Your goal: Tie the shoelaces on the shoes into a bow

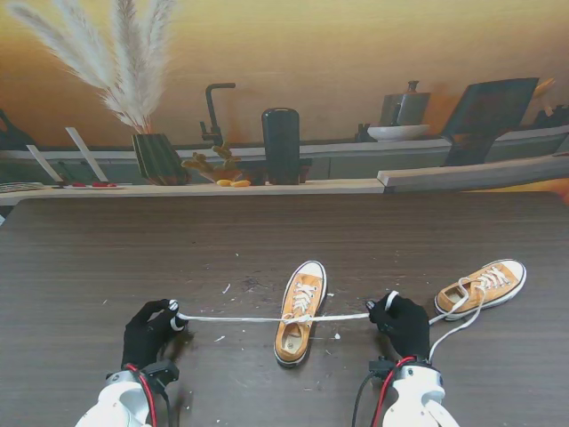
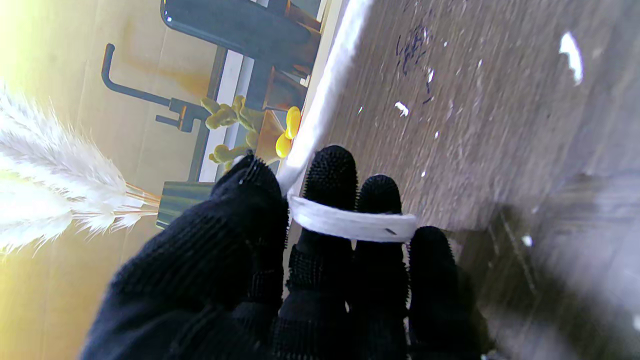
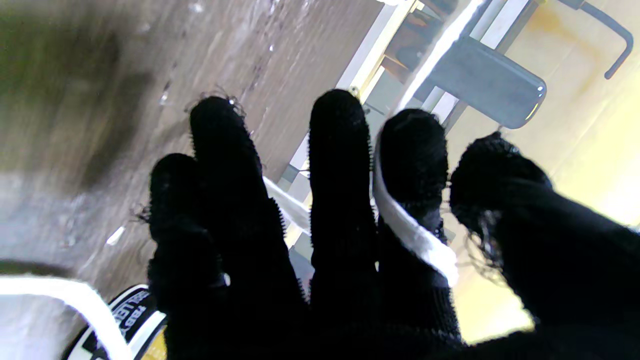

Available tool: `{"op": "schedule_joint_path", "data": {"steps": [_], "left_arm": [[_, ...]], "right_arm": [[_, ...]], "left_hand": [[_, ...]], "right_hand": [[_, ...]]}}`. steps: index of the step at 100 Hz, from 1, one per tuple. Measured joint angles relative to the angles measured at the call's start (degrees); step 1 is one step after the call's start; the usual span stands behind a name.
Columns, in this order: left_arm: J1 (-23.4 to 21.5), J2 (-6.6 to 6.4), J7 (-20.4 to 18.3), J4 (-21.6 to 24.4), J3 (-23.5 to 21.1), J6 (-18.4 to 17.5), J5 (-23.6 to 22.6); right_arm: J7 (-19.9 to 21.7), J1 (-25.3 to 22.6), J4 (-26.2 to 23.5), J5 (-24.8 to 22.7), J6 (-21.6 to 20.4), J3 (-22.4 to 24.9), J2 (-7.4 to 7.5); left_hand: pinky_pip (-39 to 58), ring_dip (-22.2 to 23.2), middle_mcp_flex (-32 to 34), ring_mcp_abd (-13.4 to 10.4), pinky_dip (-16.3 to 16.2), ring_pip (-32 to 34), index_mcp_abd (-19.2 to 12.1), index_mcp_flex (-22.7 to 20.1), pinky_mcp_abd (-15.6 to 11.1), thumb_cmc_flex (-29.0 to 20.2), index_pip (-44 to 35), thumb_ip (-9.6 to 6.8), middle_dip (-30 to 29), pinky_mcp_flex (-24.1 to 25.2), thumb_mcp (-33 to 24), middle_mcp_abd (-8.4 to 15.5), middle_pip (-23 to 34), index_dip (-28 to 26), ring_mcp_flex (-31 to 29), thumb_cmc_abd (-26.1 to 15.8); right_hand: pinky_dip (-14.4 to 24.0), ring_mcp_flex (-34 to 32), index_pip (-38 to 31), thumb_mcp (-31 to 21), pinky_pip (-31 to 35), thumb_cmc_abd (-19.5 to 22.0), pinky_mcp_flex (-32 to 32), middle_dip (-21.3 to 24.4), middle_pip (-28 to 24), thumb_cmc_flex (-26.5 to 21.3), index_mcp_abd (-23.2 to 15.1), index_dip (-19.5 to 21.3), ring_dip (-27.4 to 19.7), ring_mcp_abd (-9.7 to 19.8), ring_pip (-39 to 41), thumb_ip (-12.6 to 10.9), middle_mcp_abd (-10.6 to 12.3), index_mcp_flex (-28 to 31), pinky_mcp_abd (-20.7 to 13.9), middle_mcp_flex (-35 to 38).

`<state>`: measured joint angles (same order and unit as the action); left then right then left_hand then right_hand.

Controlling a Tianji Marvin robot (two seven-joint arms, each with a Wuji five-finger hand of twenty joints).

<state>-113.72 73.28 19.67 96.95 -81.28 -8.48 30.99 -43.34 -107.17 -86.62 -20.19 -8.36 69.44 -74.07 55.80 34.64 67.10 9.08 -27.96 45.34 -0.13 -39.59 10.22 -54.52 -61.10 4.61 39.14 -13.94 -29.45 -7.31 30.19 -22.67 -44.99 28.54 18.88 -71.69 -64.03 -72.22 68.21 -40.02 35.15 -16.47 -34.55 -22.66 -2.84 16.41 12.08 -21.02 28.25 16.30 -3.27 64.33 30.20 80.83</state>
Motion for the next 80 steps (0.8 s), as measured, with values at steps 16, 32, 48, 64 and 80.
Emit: {"op": "schedule_joint_path", "data": {"steps": [16,32,48,64,80], "left_arm": [[0.59,0.14,0.53,-0.05,-1.18,0.28,-0.22],[1.67,0.14,0.83,0.47,-2.23,1.36,-1.53],[3.26,0.14,1.62,0.74,-2.82,5.00,-3.77],[3.76,0.22,2.82,0.69,-3.04,5.61,-5.73],[3.67,0.32,3.57,0.78,-3.18,6.41,-7.20]], "right_arm": [[-0.64,0.11,0.21,-0.11,0.48,0.62,-0.02],[-0.80,0.16,0.21,-0.21,0.96,1.03,-0.02],[-0.62,0.18,0.15,-0.59,1.84,1.20,0.03],[-0.71,0.20,0.20,-0.83,3.11,1.32,0.03],[-1.11,0.14,0.21,-0.46,3.32,1.37,-0.03]], "left_hand": [[0.39,0.00,0.01,0.00,-0.01,0.00,0.01,-0.02,0.12,0.00,0.06,0.00,0.00,1.03,-0.04,-0.01,0.00,0.02,0.00,0.00],[0.42,0.00,0.63,0.00,-0.02,0.00,0.33,-0.68,0.12,0.00,0.14,0.02,0.00,0.94,-0.94,-0.03,0.06,0.20,0.00,0.03],[0.43,0.00,0.63,0.00,-0.03,0.00,1.24,-0.72,0.12,0.00,0.14,0.03,0.00,0.72,-1.45,-0.04,0.06,0.22,0.00,0.11],[0.43,0.00,1.21,0.00,-0.03,0.00,1.45,-1.36,0.12,0.00,0.18,0.53,0.00,0.69,-1.55,-0.08,0.06,0.82,0.00,0.71],[-2.00,0.00,-3.52,0.01,-0.03,-1.09,1.45,-0.21,-0.12,-3.36,4.14,-0.95,0.17,5.52,10.07,-0.89,-0.73,0.24,4.21,-3.70]], "right_hand": [[0.00,0.00,0.00,0.00,0.06,-0.15,0.49,0.00,-0.02,-0.01,0.05,-0.01,0.00,0.03,0.72,0.00,0.00,0.00,-0.01,0.00],[0.00,0.00,0.00,0.00,0.18,-0.58,0.59,0.00,-0.08,-0.01,0.05,-0.01,-0.10,0.09,1.24,0.00,0.00,0.00,-0.04,0.00],[0.00,-0.01,0.00,-0.12,0.21,-0.94,1.37,0.00,-0.10,-0.01,0.07,-0.01,-0.58,0.59,1.49,0.00,0.00,0.00,-0.62,0.00],[0.00,-0.62,0.00,-1.07,0.33,-1.50,2.58,0.09,-0.11,-0.06,0.76,-0.01,-0.59,0.66,2.24,0.00,-0.14,0.01,-0.65,0.00],[0.29,-0.21,0.24,-0.97,0.21,-0.32,-0.78,1.36,2.08,-0.06,1.14,-0.01,-0.27,-0.58,0.38,0.76,-0.78,-0.88,0.07,-0.09]]}}
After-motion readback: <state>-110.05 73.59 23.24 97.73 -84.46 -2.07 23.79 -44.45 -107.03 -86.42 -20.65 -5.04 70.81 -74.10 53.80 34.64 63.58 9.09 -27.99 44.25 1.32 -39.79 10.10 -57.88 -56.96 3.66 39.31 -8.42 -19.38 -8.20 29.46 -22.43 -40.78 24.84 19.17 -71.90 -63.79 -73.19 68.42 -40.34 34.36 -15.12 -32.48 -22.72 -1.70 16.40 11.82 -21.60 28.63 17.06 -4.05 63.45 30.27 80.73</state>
